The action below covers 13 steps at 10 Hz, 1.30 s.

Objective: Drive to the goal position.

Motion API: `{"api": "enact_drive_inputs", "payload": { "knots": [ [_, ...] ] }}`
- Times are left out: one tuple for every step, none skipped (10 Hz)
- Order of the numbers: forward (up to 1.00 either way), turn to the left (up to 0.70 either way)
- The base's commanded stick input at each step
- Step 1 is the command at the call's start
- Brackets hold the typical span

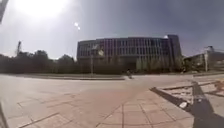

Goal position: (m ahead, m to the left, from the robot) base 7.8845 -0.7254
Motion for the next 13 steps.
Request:
{"api": "enact_drive_inputs", "payload": {
  "knots": [
    [0.7,0.0],
    [0.7,0.0],
    [0.7,0.0],
    [0.7,0.0],
    [0.7,0.0],
    [0.7,0.0],
    [0.7,0.0],
    [0.7,0.0],
    [0.7,0.0],
    [0.7,0.0],
    [0.7,0.0],
    [0.7,0.0],
    [0.7,0.0]
  ]
}}
